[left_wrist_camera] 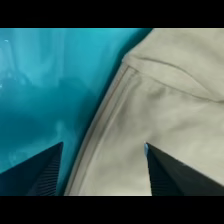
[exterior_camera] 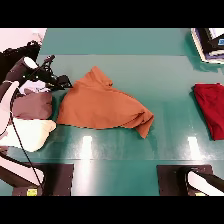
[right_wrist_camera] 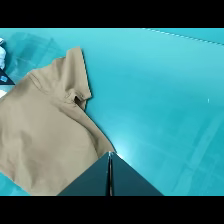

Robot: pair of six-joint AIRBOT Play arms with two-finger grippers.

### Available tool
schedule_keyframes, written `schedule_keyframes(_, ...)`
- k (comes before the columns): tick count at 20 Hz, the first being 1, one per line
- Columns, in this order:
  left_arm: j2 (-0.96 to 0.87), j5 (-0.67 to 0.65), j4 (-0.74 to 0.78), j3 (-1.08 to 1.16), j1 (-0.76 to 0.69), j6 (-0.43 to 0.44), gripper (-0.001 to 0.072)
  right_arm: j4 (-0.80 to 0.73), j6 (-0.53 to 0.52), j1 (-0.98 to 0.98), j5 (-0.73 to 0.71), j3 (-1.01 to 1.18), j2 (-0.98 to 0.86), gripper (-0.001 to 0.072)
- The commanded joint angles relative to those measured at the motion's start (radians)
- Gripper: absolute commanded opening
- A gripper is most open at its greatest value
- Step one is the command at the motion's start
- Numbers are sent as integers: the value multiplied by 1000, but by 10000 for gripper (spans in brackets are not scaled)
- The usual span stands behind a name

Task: Fold the shirts.

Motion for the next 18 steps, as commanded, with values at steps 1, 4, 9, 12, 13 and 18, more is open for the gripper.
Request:
schedule_keyframes(1, -32, 18, -36, 0, -21, 38, 602, -2, 0, 0, -1, 0, -2, 16)
schedule_keyframes(4, -31, 54, -39, 1, -49, 44, 546, -2, 0, 0, 0, 0, -2, 16)
schedule_keyframes(9, -24, -8, -36, 70, -39, 42, 24, -2, 2, 0, 3, -122, 7, 16)
schedule_keyframes(12, 0, -47, -35, 178, -39, 42, 23, -3, 20, 0, -6, -327, 6, 16)
schedule_keyframes(13, 10, -50, -36, 204, -39, 42, 24, -3, 20, 0, -14, -418, 6, 16)
schedule_keyframes(18, 24, -93, -37, 275, -41, 42, 24, 8, 20, 55, -48, -909, 6, 475)
